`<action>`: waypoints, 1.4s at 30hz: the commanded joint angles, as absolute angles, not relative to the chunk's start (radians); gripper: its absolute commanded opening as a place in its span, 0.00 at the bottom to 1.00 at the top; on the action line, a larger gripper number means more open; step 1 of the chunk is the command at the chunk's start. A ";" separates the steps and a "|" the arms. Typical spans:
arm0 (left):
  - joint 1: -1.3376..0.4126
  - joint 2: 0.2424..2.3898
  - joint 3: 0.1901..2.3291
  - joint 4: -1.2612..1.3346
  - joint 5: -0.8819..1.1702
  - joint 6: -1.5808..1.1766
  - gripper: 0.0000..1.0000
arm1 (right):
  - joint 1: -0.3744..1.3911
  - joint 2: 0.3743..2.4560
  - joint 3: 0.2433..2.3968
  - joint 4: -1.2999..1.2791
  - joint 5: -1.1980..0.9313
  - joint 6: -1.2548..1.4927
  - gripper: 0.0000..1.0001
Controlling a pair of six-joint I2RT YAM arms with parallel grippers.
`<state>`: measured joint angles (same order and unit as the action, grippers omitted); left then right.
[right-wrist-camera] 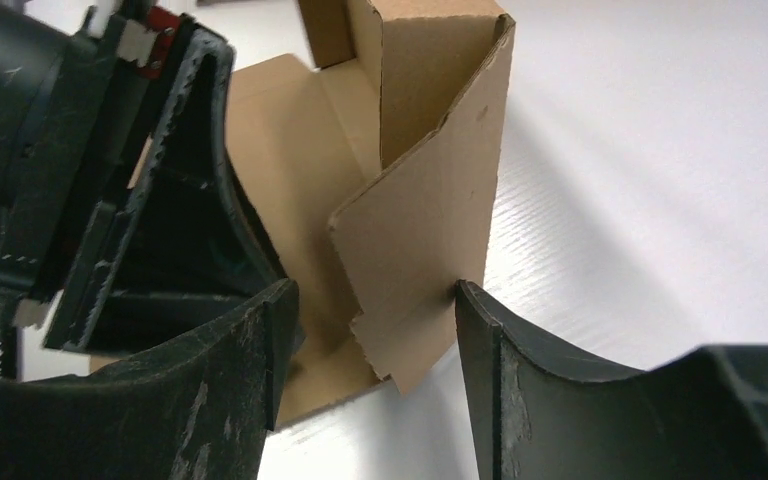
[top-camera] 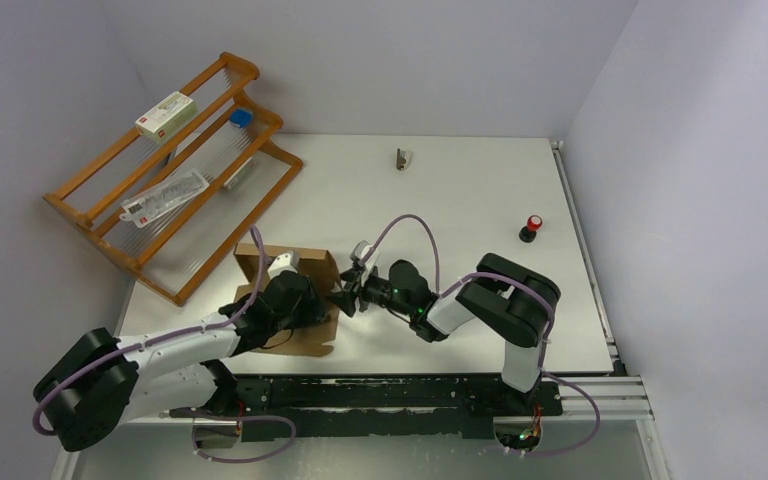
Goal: Fold the paper box
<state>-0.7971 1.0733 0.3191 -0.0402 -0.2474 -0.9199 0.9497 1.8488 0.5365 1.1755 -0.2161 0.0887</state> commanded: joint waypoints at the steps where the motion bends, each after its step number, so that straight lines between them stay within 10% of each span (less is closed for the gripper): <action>1: -0.812 1.102 0.295 -0.008 -0.159 -0.914 0.47 | 0.948 1.833 0.539 1.195 -0.121 0.062 0.63; 42: -0.729 0.967 0.339 -0.267 -0.318 -0.833 0.57 | 0.719 1.354 0.500 0.658 -0.334 0.010 0.62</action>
<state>-0.7399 0.9657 0.3485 -0.2836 -0.3290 -0.8516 0.7380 1.3338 0.4808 0.6891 -0.3450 0.0433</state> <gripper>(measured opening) 0.575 0.627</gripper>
